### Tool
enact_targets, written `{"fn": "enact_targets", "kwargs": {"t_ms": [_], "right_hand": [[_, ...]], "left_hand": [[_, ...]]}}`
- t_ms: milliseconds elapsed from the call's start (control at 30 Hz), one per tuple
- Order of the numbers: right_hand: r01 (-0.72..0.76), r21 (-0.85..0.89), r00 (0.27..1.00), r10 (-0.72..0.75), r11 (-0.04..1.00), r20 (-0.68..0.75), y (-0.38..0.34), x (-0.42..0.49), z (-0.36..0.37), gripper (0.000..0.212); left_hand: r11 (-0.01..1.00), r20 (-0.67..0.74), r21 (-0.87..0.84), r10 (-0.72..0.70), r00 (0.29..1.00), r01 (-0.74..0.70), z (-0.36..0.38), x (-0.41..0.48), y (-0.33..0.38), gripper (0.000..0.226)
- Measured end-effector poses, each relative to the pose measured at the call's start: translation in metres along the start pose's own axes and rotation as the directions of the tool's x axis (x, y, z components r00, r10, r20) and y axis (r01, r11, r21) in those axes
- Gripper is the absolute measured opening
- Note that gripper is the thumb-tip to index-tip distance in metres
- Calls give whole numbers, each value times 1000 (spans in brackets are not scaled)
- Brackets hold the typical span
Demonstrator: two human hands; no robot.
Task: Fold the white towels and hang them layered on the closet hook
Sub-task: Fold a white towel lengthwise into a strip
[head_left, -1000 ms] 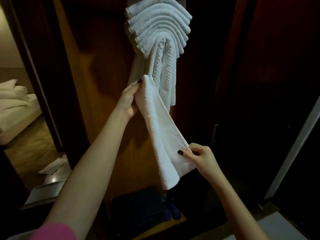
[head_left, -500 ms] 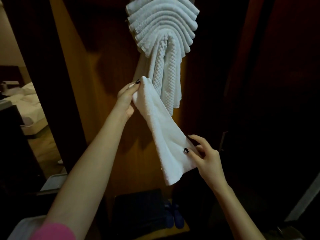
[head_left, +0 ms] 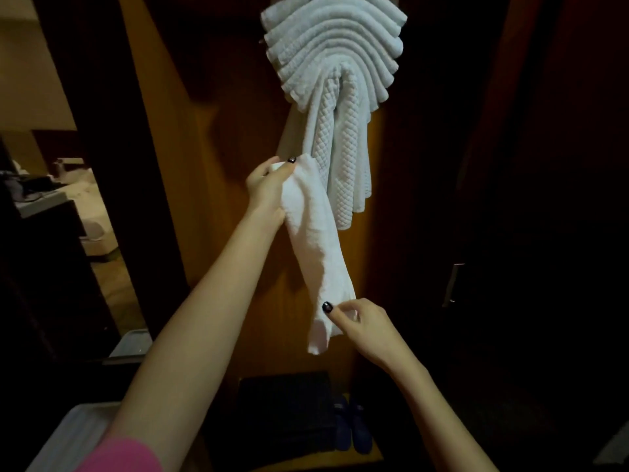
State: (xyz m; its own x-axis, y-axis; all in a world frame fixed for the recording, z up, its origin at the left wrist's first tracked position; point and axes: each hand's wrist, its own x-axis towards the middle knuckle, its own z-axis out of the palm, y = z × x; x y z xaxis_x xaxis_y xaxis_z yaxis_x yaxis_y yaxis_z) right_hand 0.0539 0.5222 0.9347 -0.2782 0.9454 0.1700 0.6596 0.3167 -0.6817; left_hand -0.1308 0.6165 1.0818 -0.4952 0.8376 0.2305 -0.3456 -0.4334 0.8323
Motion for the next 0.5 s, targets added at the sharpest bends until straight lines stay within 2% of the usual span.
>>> {"fn": "enact_targets", "kwargs": {"t_ms": [33, 67, 133, 200, 333, 500], "right_hand": [[-28, -14, 1000, 28, 999, -2, -2, 3, 5, 96], [-63, 5, 998, 63, 998, -13, -3, 7, 10, 94], [-117, 52, 992, 119, 992, -40, -5, 13, 21, 71], [-107, 44, 990, 111, 993, -83, -7, 17, 27, 45], [-77, 135, 977, 102, 988, -188, 7, 21, 26, 34], [-23, 252, 974, 78, 967, -211, 30, 19, 7, 26]], "left_hand": [[1000, 3, 7, 8, 1000, -8, 1, -3, 1, 40], [1000, 10, 21, 15, 1000, -16, 2, -5, 1, 39], [998, 24, 53, 30, 999, -31, 2, -10, 3, 36], [997, 33, 72, 40, 999, -42, 2, -12, 6, 32], [993, 16, 104, 59, 998, -61, -4, -9, 10, 17], [992, -76, 124, 23, 997, -14, -22, 9, 5, 21]]}}
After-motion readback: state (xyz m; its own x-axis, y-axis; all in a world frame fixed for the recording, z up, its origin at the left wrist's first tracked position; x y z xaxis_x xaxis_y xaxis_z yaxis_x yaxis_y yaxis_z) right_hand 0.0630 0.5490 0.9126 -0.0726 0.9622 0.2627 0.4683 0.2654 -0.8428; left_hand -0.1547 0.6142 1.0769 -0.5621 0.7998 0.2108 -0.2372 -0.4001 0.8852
